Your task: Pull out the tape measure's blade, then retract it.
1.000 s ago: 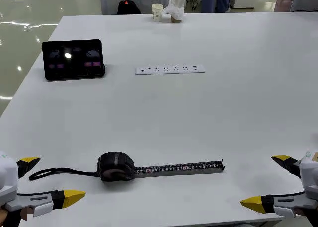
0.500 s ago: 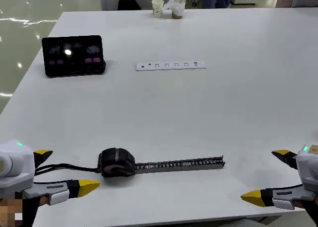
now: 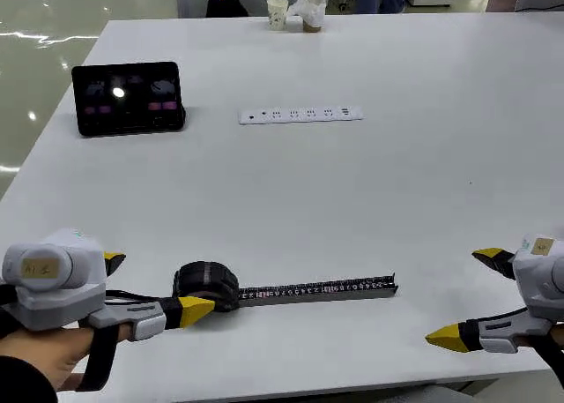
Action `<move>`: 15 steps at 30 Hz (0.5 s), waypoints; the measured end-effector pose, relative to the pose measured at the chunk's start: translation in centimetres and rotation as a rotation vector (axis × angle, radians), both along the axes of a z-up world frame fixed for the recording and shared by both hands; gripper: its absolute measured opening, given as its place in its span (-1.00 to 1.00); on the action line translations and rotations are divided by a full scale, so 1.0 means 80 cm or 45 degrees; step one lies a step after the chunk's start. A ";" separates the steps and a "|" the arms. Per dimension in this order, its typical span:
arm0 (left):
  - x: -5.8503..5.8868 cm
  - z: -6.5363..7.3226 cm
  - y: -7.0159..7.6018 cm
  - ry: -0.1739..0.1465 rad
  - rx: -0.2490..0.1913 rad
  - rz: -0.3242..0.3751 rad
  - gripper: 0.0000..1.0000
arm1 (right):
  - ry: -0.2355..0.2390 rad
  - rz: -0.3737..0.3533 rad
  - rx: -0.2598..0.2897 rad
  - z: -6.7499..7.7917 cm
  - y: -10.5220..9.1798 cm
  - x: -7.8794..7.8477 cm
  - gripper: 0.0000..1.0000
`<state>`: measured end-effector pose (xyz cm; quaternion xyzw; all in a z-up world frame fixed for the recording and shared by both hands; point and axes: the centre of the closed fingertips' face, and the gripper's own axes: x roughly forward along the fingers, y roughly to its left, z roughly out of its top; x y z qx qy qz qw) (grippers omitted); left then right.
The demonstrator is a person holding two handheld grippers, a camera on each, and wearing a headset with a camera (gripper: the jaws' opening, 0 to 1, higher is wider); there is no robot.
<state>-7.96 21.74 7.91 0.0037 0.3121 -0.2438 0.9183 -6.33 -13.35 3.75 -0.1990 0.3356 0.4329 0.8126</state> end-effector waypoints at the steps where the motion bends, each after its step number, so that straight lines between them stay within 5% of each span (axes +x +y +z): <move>1: 0.002 -0.001 -0.004 0.001 0.010 -0.002 0.98 | 0.002 0.018 -0.006 0.001 0.003 0.001 0.98; 12: 0.017 -0.011 -0.036 0.038 0.027 0.018 0.98 | 0.017 0.192 -0.067 0.002 0.027 0.012 0.98; 15: 0.025 -0.019 -0.033 0.027 0.110 0.046 0.98 | 0.022 0.239 -0.093 0.001 0.034 0.015 0.98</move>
